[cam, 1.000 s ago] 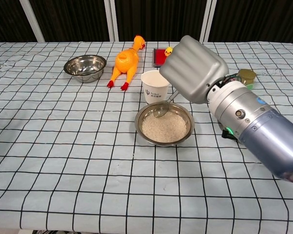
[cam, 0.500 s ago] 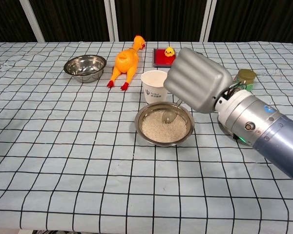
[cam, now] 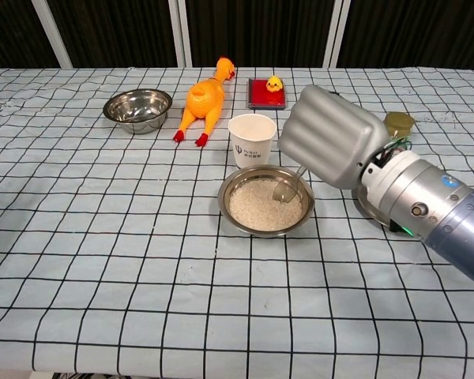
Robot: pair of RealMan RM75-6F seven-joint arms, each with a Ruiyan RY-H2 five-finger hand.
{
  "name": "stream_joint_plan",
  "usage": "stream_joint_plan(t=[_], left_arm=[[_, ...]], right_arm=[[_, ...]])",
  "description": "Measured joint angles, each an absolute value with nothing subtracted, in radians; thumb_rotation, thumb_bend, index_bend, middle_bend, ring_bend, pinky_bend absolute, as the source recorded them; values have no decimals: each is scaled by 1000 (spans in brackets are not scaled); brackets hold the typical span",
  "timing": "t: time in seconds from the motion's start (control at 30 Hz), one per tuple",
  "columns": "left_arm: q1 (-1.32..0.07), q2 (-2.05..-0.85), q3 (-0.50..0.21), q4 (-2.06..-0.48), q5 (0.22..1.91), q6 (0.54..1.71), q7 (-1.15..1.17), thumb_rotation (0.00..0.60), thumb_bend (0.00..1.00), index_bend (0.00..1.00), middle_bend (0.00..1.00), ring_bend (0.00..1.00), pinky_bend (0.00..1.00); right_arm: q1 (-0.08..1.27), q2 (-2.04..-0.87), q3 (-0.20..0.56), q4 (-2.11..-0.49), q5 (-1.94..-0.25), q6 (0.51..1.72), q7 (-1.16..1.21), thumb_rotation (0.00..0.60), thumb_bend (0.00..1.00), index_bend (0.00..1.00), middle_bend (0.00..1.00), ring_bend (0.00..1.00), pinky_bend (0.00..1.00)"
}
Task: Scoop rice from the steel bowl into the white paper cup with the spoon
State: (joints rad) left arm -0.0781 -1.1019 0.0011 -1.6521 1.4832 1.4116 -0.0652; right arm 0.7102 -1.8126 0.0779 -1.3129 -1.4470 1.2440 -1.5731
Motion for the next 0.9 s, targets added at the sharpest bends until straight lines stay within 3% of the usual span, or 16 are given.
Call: stream_joint_plan(t=[0.3, 0.9], left_arm=[[-80, -1103, 0, -1651, 1482, 1410, -67, 600, 7, 0, 0, 0, 0], [-82, -1102, -1, -1654, 1476, 1405, -75, 600, 7, 0, 0, 0, 0]], right_arm=[[685, -1828, 72, -1324, -1407, 1231, -1571, 600, 391, 561, 1000, 1000, 1000], [618, -1901, 148, -1415, -1228, 1267, -1489, 600, 401, 585, 1000, 1000, 1000]])
